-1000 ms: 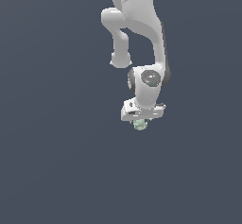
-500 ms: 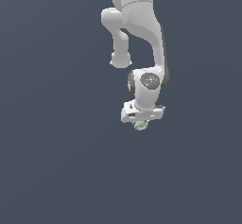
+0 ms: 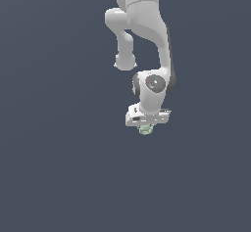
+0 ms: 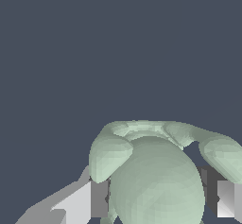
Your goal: Pick up the object and move it to a goal position.
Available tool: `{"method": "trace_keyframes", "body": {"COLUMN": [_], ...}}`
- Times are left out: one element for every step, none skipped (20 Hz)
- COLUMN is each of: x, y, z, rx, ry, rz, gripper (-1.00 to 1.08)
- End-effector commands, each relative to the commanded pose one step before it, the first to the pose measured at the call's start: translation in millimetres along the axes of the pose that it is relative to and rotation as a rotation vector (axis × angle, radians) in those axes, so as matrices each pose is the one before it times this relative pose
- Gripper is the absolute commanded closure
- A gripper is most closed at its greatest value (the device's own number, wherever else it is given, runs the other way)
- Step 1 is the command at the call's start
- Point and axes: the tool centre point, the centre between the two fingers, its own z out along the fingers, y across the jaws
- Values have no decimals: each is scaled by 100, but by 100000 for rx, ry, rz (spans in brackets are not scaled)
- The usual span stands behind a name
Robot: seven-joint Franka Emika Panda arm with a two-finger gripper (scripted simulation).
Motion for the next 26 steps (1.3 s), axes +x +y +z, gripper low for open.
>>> {"method": "trace_keyframes", "body": {"x": [-30, -41, -48, -56, -63, -71, -79, -87, -95, -103, -110, -115, -121, -126, -130, -134, -133, -131, -130, -127, -125, -125, -121, -118, -116, -113], "y": [377, 235, 278, 323, 369, 415, 463, 512, 564, 613, 658, 695, 737, 773, 806, 840, 838, 837, 842, 835, 834, 840, 832, 832, 831, 831], "z": [-430, -267, -317, -369, -421, -475, -530, -587, -647, -704, -758, -805, -853, -896, -937, -972, -978, -978, -980, -978, -977, -978, -976, -975, -973, -971], "rx": [-12, 0, 0, 0, 0, 0, 0, 0, 0, 0, 0, 67, 0, 0, 0, 68, 0, 0, 68, 0, 0, 67, 0, 0, 0, 0], "ry": [84, 0, 0, 0, 0, 0, 0, 0, 0, 0, 0, -2, 0, 0, 0, 6, 0, 0, 10, 0, 0, 13, 0, 0, 0, 0], "rz": [50, 0, 0, 0, 0, 0, 0, 0, 0, 0, 0, -18, 0, 0, 0, -6, 0, 0, -9, 0, 0, -11, 0, 0, 0, 0], "gripper": [108, 108, 108, 108, 108, 108, 108, 108, 108, 108, 108, 108, 108, 108, 108, 108, 108, 108, 108, 108, 108, 108, 108, 108, 108, 108]}}
